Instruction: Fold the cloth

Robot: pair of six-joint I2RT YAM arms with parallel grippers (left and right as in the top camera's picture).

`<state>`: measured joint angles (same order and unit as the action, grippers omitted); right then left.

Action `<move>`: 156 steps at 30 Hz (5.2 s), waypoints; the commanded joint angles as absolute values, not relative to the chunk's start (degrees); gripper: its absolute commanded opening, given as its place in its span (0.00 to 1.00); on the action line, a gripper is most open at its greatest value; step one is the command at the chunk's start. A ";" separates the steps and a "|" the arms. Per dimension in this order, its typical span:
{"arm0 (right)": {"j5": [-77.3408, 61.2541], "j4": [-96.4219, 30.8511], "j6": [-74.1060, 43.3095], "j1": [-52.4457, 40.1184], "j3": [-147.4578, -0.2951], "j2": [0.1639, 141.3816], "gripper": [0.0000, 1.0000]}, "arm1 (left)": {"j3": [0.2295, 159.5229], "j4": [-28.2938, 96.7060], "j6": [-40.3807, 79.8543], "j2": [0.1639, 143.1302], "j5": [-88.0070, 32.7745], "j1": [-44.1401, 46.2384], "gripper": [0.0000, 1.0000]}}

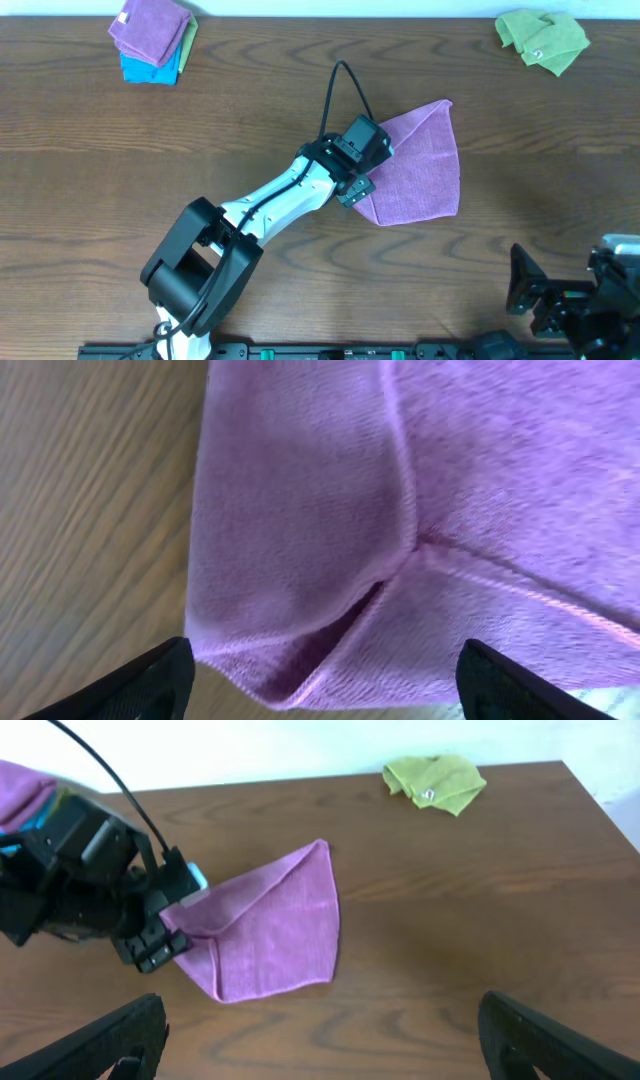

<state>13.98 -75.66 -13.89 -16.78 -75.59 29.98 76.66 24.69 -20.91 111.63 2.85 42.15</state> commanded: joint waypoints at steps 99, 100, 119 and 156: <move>13.45 -80.68 -15.22 -16.03 -75.64 30.20 0.99 | 80.12 7.53 -34.35 118.93 1.93 32.56 0.06; 13.39 -80.66 -15.44 -16.03 -75.64 30.20 0.99 | 80.12 6.55 -34.33 118.93 1.91 31.70 0.06; 11.11 -80.31 -17.37 -16.05 -75.64 30.28 0.99 | 80.09 3.33 -28.05 119.26 -2.74 19.55 0.05; 15.25 -78.67 -9.47 -16.03 -75.61 30.28 0.99 | 79.61 34.61 -13.63 101.69 -22.39 31.38 0.96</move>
<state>14.20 -78.43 -11.22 -16.78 -75.57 29.98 79.48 33.82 -18.79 98.76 -26.83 30.89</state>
